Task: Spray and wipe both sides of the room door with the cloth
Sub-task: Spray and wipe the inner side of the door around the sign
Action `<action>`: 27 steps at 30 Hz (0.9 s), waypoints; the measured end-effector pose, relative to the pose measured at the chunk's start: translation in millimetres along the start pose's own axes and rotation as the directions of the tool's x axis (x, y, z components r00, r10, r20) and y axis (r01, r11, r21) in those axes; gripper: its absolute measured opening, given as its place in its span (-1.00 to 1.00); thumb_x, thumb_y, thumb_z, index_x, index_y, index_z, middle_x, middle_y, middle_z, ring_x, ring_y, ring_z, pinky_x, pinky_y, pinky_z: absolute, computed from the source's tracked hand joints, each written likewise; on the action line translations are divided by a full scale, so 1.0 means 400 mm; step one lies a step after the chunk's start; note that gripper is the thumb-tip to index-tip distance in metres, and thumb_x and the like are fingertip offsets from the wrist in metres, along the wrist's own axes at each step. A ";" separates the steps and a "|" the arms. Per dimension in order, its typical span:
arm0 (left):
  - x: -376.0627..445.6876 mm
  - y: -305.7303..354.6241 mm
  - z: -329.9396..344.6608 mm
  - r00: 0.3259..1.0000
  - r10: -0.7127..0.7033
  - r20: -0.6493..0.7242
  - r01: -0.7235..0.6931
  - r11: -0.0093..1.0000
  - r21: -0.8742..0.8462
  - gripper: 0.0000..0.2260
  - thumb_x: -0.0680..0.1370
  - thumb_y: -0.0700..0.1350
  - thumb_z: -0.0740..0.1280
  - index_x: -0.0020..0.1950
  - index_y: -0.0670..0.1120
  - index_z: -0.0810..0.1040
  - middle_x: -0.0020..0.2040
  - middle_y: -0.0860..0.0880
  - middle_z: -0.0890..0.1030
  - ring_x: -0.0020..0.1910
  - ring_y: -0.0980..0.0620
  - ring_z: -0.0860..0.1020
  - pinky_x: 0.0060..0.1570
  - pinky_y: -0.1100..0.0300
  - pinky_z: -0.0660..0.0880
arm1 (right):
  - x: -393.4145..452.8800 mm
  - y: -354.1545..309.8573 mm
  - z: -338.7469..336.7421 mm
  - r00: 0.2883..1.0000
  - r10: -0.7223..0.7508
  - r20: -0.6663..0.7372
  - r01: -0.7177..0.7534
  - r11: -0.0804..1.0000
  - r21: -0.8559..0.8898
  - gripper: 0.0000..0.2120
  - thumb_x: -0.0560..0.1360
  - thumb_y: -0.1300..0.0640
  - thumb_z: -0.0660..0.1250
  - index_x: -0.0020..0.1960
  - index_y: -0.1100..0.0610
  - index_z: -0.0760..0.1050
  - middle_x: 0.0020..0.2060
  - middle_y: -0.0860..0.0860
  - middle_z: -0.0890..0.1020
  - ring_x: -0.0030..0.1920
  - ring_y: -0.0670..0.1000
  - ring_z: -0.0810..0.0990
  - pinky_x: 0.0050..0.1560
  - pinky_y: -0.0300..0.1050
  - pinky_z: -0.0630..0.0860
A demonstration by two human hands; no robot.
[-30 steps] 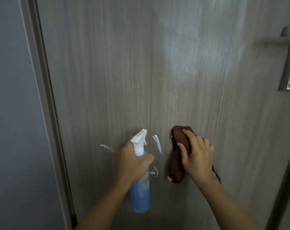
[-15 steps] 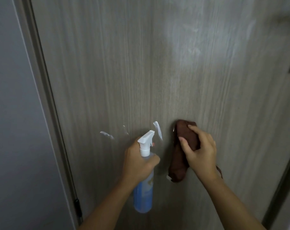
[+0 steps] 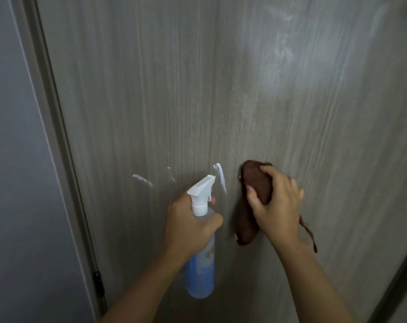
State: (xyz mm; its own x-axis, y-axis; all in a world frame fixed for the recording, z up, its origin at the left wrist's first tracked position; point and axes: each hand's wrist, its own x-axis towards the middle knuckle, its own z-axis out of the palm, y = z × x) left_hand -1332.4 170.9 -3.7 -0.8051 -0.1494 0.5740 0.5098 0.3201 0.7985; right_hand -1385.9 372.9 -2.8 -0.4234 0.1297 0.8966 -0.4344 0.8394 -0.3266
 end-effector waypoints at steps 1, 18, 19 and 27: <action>-0.001 0.003 0.001 1.000 0.002 -0.016 -0.002 1.000 -0.006 -0.77 0.27 -0.16 0.48 -0.09 -0.03 0.65 -0.19 0.10 0.68 -0.22 0.11 0.66 -0.22 0.28 0.58 | 0.001 -0.002 0.003 1.000 0.005 -0.005 -0.005 1.000 0.003 -0.54 0.46 -0.06 0.42 0.32 0.03 0.49 0.15 -0.08 0.62 0.09 0.06 0.50 0.12 -0.03 0.27; -0.012 -0.061 0.007 0.999 0.016 -0.035 -0.016 1.000 -0.015 -0.73 0.30 -0.14 0.48 -0.02 0.04 0.65 -0.16 0.16 0.70 -0.20 0.15 0.66 -0.20 0.35 0.54 | -0.001 -0.008 0.011 0.999 0.026 -0.032 -0.026 1.000 -0.001 -0.53 0.45 -0.06 0.41 0.32 0.02 0.48 0.15 -0.07 0.59 0.13 0.05 0.47 0.17 -0.03 0.25; -0.021 -0.065 0.004 1.000 0.006 -0.020 -0.007 1.000 -0.025 -0.74 0.30 -0.13 0.47 -0.03 0.05 0.65 -0.17 0.20 0.69 -0.22 0.19 0.65 -0.22 0.38 0.52 | -0.001 -0.007 0.011 0.999 0.021 -0.036 -0.021 1.000 -0.002 -0.53 0.45 -0.07 0.40 0.32 0.02 0.48 0.15 -0.07 0.59 0.13 0.05 0.47 0.17 -0.03 0.25; -0.075 -0.117 -0.004 0.998 0.021 0.067 -0.021 1.000 -0.004 -0.71 0.30 -0.19 0.46 -0.22 0.22 0.56 -0.37 0.18 0.59 -0.43 0.18 0.53 -0.36 0.32 0.46 | -0.014 -0.009 0.030 0.997 0.003 -0.073 -0.008 0.997 -0.078 -0.47 0.45 -0.10 0.39 0.36 0.07 0.43 0.09 0.04 0.54 0.11 0.12 0.46 0.14 -0.04 0.22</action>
State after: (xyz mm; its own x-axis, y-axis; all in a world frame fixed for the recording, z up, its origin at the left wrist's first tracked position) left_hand -1331.8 159.1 -57.8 -0.8126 -0.0795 0.5774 0.5279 0.3192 0.7870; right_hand -1391.4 362.9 -10.3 -0.3651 0.1702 0.9153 -0.3673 0.8771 -0.3096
